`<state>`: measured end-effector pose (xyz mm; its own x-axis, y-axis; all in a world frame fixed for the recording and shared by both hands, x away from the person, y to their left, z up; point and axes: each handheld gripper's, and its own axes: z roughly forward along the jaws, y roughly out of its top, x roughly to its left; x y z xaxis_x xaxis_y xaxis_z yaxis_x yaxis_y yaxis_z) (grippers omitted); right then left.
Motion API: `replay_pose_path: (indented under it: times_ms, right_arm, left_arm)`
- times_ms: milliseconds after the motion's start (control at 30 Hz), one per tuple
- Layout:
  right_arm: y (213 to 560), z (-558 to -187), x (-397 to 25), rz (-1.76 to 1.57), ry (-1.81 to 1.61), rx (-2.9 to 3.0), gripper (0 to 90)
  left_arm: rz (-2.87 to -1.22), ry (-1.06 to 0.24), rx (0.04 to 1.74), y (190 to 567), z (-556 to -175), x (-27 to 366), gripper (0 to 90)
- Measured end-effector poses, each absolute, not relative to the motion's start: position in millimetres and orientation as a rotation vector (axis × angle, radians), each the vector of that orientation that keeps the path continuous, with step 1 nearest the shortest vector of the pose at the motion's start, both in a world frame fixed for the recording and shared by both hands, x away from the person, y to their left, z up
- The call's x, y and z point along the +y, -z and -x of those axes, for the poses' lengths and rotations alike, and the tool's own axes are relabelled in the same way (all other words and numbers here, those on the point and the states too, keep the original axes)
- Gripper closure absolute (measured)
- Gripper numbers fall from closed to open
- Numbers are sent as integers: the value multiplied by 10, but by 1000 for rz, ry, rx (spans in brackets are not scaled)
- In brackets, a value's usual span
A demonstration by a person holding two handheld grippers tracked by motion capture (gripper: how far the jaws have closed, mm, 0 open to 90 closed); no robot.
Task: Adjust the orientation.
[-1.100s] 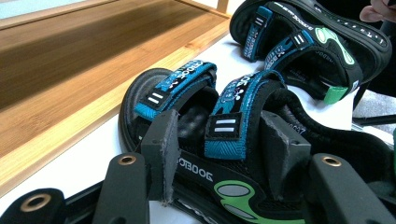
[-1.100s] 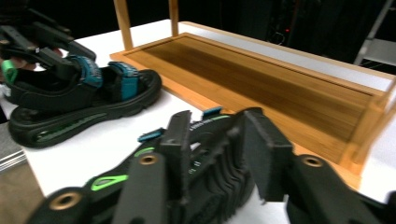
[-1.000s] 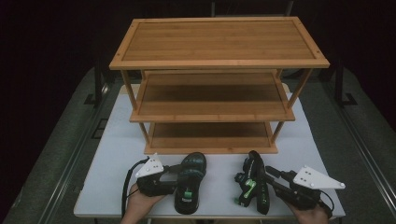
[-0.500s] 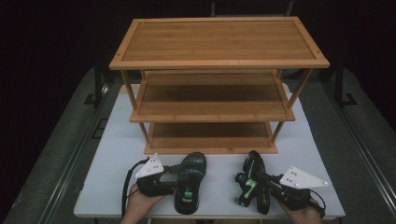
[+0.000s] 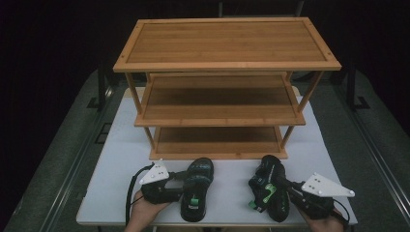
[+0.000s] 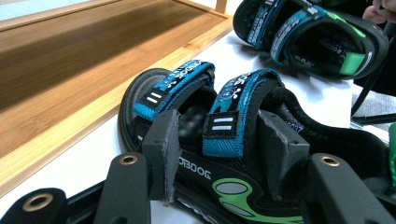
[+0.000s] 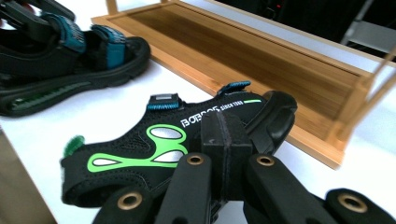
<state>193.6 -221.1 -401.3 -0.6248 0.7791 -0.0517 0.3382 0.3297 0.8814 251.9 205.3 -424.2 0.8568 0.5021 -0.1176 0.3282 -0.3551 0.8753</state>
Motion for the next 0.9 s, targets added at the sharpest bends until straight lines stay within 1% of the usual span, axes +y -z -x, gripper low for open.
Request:
replay_pose_path:
  times_ms: [367, 533, 733, 900]
  right_arm:
    - [4034, -1942, -2325, -1036, -1152, 2100, 881]
    - [4060, -1973, -2467, -1107, -1137, 2078, 881]
    - [4170, -2055, -2685, -1225, -1111, 2079, 871]
    - [4221, -2097, -2810, -1292, -1127, 2073, 807]
  left_arm:
    - [-1975, -206, 608, 4240, -2517, 2055, 514]
    - [-1975, -206, 607, 4239, -2516, 2053, 514]
    - [-1975, -207, 608, 4238, -2515, 2049, 514]
    - [-1978, -217, 610, 4233, -2506, 2036, 512]
